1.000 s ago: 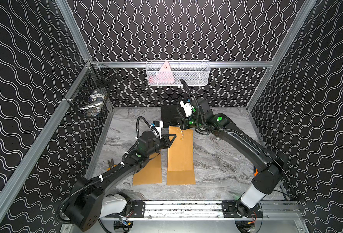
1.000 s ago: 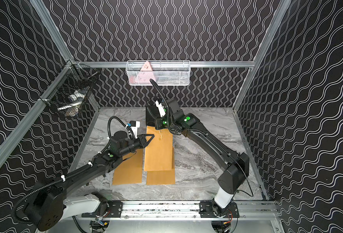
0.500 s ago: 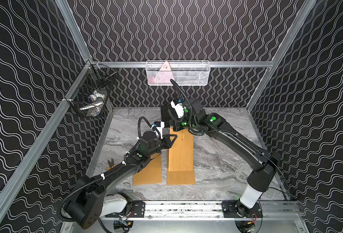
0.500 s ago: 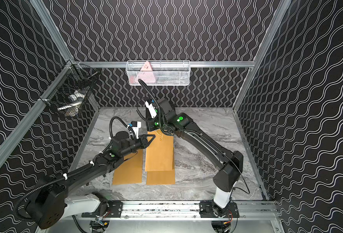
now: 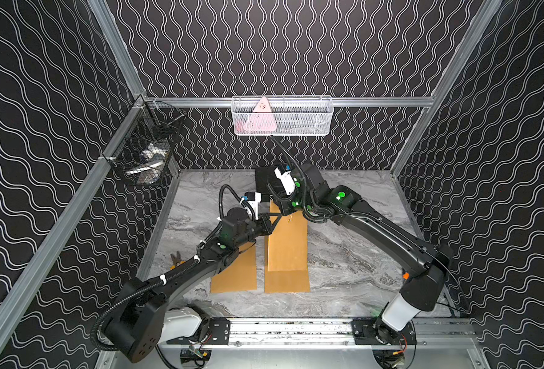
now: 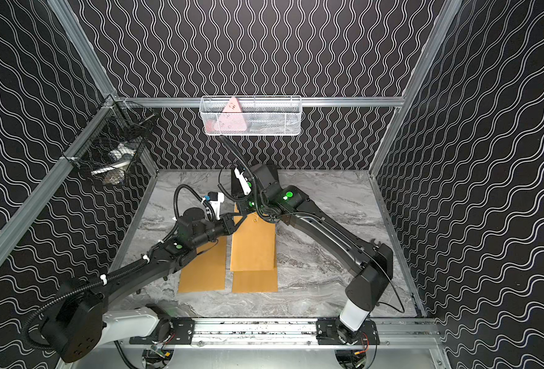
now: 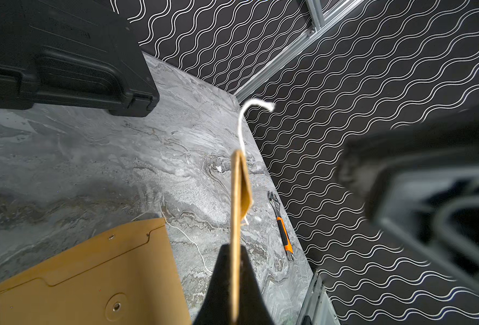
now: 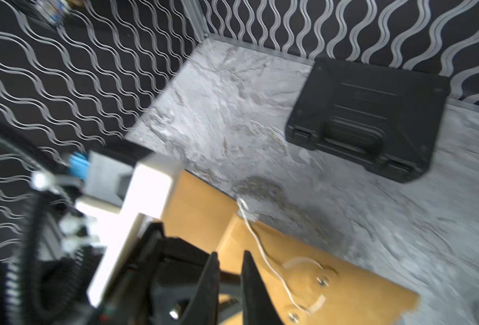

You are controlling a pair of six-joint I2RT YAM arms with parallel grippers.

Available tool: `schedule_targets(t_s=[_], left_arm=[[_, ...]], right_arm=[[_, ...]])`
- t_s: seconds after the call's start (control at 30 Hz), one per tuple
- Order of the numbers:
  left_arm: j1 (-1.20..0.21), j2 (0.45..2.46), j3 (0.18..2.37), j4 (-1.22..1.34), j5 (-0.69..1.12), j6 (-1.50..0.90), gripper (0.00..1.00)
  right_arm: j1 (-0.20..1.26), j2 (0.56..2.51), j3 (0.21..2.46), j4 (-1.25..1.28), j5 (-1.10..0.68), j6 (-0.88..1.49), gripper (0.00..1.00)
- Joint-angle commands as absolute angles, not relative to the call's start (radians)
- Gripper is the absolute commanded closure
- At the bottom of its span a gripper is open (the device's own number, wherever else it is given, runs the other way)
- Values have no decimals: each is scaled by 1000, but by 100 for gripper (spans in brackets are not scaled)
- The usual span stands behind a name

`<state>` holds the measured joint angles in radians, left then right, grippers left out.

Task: Open the file bag

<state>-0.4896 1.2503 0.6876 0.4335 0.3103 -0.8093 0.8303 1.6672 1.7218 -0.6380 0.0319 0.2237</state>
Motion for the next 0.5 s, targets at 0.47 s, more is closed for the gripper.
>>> schedule_targets(t_s=[0.47], left_arm=[[-490, 1217, 700, 451, 313, -795, 100]], right_arm=[[806, 1672, 1647, -647, 62, 198, 66]])
